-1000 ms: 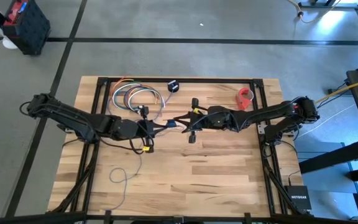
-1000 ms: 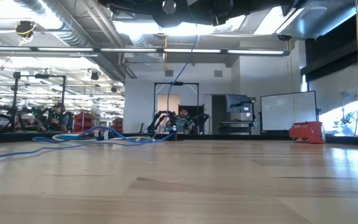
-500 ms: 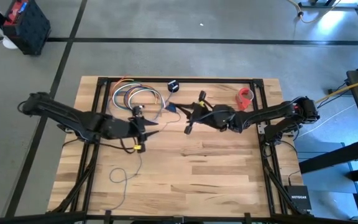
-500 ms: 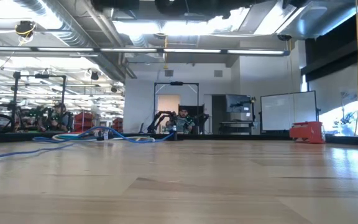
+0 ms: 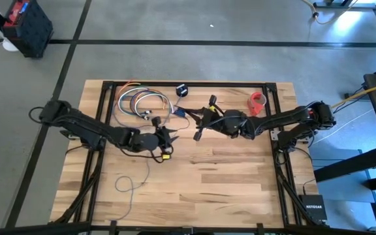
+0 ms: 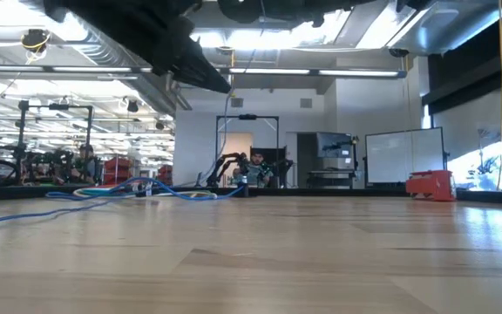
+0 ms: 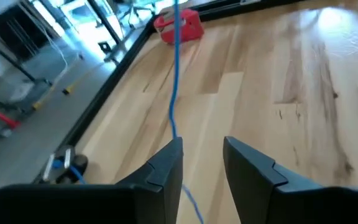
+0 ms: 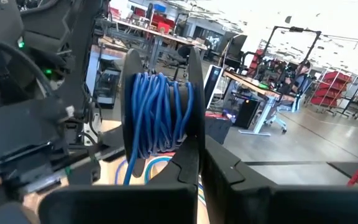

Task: Coil cords
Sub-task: Coil the blue wire onto the spool

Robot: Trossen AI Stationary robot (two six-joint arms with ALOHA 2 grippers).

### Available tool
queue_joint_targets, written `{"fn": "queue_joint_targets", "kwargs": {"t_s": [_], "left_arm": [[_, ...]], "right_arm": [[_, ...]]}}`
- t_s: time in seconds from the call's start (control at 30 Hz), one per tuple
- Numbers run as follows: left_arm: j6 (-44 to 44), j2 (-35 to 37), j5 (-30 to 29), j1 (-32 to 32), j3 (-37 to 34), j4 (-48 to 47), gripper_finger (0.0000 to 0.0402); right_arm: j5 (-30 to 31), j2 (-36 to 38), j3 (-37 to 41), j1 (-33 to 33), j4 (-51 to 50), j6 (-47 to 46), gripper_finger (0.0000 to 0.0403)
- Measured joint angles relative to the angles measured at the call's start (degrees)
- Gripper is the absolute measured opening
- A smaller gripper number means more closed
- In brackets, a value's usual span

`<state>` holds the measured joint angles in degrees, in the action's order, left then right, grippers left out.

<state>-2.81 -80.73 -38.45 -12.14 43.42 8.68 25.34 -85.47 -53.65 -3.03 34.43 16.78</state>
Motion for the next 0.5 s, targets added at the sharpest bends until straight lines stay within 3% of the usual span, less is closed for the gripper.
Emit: {"fn": "queue_joint_targets", "kwargs": {"t_s": [0.33,0.5], "left_arm": [[-1.80,-1.47,-3.20,2.49,0.02,2.63,0.0102],[-0.70,-1.48,2.11,3.59,0.02,2.33,0.0092]], "right_arm": [[-0.69,0.00,0.00,0.00,-0.28,0.00,0.0006],[-0.91,0.00,0.02,0.00,-0.14,0.00,0.0007]]}}
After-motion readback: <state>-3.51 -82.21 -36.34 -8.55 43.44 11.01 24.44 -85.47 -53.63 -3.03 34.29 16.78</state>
